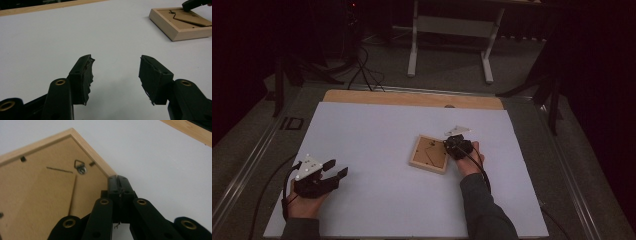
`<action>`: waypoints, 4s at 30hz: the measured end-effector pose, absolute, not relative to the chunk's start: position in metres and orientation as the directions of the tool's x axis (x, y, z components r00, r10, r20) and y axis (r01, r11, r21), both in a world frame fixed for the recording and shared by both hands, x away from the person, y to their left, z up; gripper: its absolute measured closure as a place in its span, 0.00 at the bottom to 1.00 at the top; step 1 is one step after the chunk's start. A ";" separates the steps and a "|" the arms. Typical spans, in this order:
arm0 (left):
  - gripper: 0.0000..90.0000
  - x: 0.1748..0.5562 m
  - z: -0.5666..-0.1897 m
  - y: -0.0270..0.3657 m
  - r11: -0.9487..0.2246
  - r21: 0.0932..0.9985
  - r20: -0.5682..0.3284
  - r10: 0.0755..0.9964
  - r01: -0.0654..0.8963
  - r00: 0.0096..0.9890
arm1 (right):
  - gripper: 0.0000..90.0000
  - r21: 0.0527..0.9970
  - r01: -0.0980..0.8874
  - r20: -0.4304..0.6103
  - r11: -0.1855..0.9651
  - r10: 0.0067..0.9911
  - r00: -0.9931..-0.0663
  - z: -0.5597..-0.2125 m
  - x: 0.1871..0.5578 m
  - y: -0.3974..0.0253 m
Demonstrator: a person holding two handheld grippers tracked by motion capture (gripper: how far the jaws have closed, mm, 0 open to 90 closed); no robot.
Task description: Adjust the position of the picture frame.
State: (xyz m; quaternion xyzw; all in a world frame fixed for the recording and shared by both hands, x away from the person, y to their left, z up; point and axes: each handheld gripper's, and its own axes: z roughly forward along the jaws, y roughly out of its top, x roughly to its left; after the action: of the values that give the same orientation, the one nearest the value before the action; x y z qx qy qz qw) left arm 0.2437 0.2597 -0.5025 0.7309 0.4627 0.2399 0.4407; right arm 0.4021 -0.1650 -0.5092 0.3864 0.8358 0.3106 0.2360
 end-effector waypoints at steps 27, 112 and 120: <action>0.49 0.244 -0.503 0.259 -0.188 0.863 -0.055 0.887 0.468 0.458 | 1.00 0.680 0.492 -0.139 0.544 0.755 -0.641 -0.507 0.359 -0.173; 0.99 0.287 -0.535 0.131 -0.374 0.750 -0.036 0.799 0.545 0.600 | 0.68 0.700 0.406 -0.038 0.587 0.599 -0.800 -0.528 0.298 -0.144; 1.00 0.296 -0.536 0.128 -0.360 0.745 -0.030 0.823 0.561 0.567 | 0.72 0.705 0.405 -0.050 0.582 0.610 -0.791 -0.529 0.299 -0.142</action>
State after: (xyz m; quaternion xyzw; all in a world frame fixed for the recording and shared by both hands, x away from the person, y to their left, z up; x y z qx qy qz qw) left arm 0.2963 0.1283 -0.5358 0.8052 0.4298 0.1779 0.3679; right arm 0.2989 -0.1419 -0.5288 0.2891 0.8775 0.3541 0.1452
